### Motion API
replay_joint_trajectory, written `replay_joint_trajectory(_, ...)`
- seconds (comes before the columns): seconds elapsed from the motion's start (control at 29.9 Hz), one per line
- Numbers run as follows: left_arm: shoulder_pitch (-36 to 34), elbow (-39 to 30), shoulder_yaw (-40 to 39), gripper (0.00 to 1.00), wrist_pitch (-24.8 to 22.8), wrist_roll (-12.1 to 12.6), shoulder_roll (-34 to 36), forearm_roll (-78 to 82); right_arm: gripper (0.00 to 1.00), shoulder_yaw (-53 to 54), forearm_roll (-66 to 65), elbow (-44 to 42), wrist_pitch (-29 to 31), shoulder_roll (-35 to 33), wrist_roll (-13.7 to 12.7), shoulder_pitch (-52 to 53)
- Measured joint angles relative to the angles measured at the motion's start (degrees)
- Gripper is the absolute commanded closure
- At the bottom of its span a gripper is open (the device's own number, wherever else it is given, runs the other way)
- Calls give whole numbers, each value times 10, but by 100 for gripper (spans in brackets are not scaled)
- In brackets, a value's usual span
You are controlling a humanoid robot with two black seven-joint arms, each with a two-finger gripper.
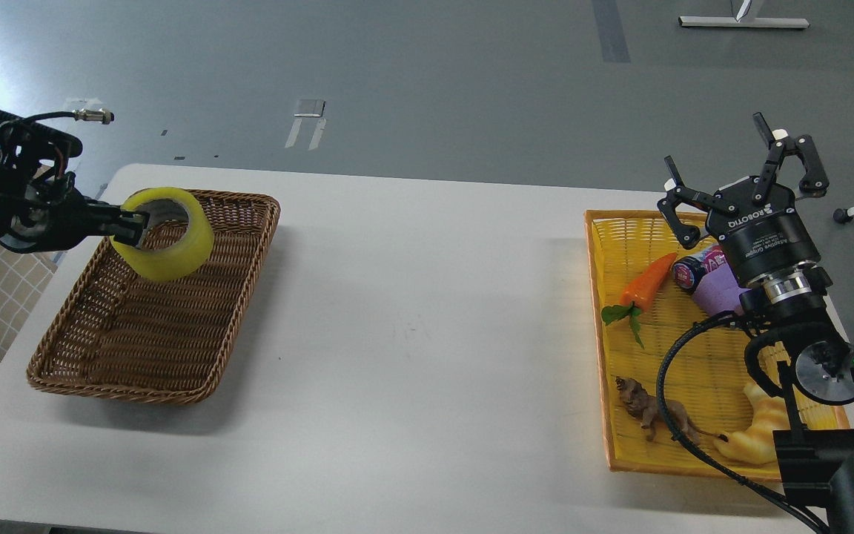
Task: Place and transfer tape with both arms
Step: 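Lift the tape roll and carry it over the wicker basket, then lower the tape roll into the basket and open the left gripper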
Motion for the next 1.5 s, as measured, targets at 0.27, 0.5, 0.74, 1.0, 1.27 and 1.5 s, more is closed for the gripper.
replay_joint_trajectory(0.27,43,5,0,100,30,0,1,-4,1,0,0,0,0,0,0,-2)
replay_joint_trajectory(0.5,54,25,-1,100,39,0,-6,-6,1,0,0,1,0,0,0,-2)
replay_joint_trajectory(0.74,76,43,-1,100,50,0,-21,-6,1,0,0,1,0,0,0,-2)
replay_joint_trajectory(1.0,85,52,-1,100,52,0,-28,-6,1,0,0,1,0,0,0,-2)
replay_joint_trajectory(1.27,86,54,-1,100,51,0,-29,-7,1,0,0,1,0,0,0,-3)
replay_joint_trajectory(1.5,86,55,-1,75,51,1,-29,-7,1,-1,0,2,0,0,0,-3)
